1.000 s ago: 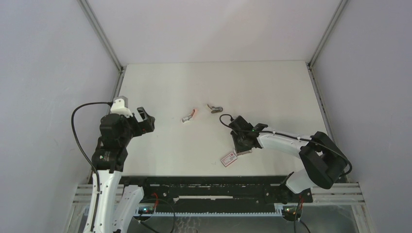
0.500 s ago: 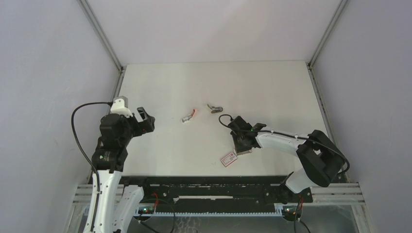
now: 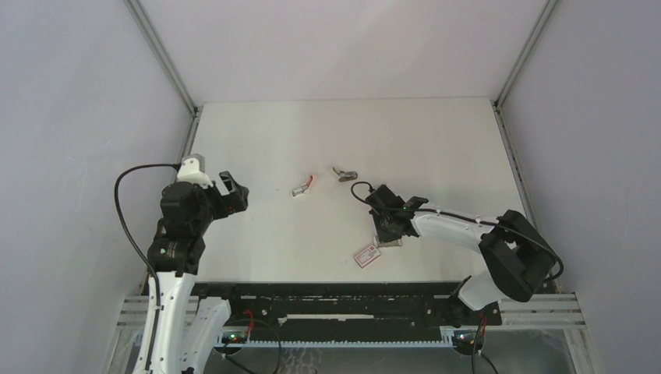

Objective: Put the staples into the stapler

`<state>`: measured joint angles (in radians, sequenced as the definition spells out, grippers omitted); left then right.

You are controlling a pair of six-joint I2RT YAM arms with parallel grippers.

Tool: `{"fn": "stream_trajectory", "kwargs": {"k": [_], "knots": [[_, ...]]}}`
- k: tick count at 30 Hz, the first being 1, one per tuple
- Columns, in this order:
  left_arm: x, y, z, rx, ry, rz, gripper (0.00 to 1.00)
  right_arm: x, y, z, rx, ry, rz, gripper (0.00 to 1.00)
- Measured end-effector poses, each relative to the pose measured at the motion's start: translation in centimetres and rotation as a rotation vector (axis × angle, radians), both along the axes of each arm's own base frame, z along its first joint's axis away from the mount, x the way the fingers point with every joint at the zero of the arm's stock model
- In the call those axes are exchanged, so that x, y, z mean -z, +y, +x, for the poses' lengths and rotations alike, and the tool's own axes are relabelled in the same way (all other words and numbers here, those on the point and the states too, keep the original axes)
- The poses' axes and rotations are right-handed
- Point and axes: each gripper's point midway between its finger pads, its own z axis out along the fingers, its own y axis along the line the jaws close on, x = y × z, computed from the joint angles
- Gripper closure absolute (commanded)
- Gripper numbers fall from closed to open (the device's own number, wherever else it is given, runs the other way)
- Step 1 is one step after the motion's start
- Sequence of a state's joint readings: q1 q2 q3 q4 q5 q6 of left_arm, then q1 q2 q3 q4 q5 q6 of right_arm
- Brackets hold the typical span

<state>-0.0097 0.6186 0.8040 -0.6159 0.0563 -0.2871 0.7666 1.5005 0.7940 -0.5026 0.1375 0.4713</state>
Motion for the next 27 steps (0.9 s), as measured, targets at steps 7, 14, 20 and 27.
{"fn": "stream_trajectory", "kwargs": {"k": [7,14,20,27], "knots": [[0.7,-3.2,1.2,0.046,-0.047,-0.194,0.04,-3.6,0.1,0.2,-0.007,-0.079,0.071,0.88],[7.1,-6.0,6.2,0.053,0.107,-0.298,0.05,-4.7,-0.9,0.7,0.019,-0.116,0.145,0.88],[12.2,-8.0,9.7,0.080,0.224,-0.296,0.05,-4.6,-2.3,0.2,0.049,-0.113,0.177,0.88],[13.2,-9.9,15.3,0.126,0.235,-0.316,0.06,-5.3,-2.4,0.2,0.055,-0.136,0.215,0.88]]}}
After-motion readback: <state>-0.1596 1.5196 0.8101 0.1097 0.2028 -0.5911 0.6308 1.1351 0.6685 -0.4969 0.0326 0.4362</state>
